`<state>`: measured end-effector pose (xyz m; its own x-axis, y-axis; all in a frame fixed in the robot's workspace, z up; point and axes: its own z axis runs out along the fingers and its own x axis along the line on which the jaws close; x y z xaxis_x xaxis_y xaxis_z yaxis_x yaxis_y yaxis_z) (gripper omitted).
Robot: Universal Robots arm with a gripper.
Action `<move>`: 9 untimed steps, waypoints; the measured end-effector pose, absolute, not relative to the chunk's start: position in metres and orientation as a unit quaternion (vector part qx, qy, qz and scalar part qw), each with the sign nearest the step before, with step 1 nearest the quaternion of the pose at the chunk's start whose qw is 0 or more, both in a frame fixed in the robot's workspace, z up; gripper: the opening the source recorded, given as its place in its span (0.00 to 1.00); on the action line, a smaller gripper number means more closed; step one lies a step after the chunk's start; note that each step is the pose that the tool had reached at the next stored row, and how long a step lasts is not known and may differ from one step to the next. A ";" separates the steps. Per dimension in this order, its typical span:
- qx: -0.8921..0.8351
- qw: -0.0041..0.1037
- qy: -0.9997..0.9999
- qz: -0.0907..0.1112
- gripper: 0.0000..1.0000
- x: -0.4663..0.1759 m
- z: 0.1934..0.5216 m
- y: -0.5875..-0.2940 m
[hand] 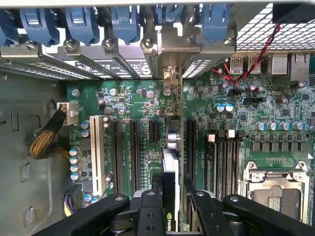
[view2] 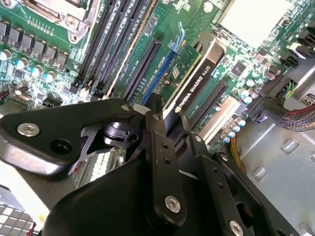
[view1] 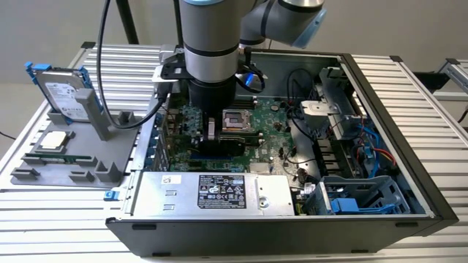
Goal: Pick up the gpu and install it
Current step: 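Insert the gpu into the slot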
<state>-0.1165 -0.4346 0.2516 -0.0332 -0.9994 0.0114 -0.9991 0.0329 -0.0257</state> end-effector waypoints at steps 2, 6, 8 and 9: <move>-0.695 0.005 0.719 -0.013 0.00 -0.116 0.252 -0.435; -0.695 0.005 0.719 -0.013 0.00 -0.116 0.251 -0.435; -0.695 0.005 0.719 -0.013 0.00 -0.117 0.251 -0.435; -0.695 0.005 0.719 -0.013 0.00 -0.116 0.250 -0.435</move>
